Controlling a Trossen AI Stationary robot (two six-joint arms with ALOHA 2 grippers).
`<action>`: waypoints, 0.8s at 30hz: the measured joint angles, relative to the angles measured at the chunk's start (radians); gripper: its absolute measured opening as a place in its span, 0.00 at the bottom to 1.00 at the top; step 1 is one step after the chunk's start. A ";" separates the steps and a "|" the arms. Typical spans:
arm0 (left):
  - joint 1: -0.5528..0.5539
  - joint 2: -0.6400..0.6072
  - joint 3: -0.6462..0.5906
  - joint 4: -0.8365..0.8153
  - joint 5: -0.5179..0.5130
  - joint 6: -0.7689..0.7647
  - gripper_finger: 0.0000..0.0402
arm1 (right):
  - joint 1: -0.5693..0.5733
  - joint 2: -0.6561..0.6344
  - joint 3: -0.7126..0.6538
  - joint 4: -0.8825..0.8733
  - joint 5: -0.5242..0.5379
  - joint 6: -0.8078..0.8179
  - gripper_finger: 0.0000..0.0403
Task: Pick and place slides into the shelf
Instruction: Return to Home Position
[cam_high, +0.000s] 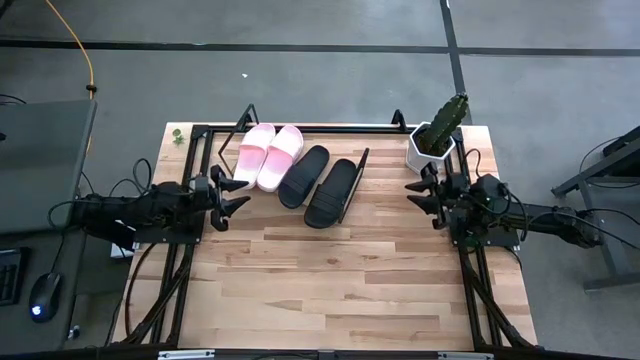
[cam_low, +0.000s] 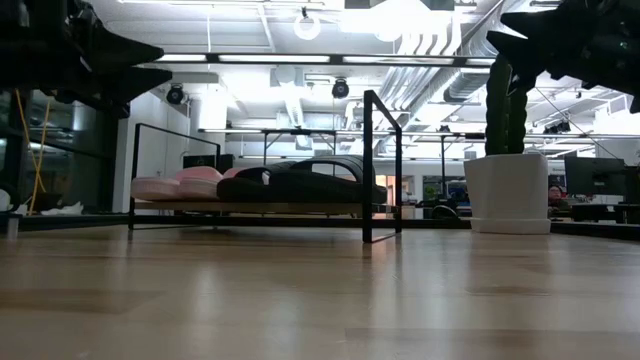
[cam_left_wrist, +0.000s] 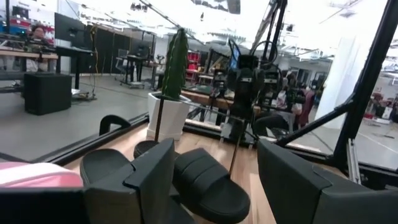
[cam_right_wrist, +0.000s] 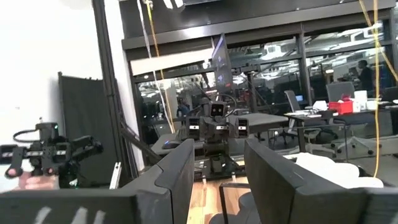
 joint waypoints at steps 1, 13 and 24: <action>0.000 0.000 0.000 -0.005 0.001 0.000 0.52 | 0.000 0.000 0.000 -0.003 -0.007 -0.005 0.32; 0.000 0.000 0.000 -0.074 0.072 0.111 0.52 | 0.000 0.000 0.000 -0.097 -0.064 -0.052 0.32; 0.000 0.000 0.001 -0.092 0.098 0.131 0.52 | 0.000 0.000 0.000 -0.219 -0.027 -0.044 0.32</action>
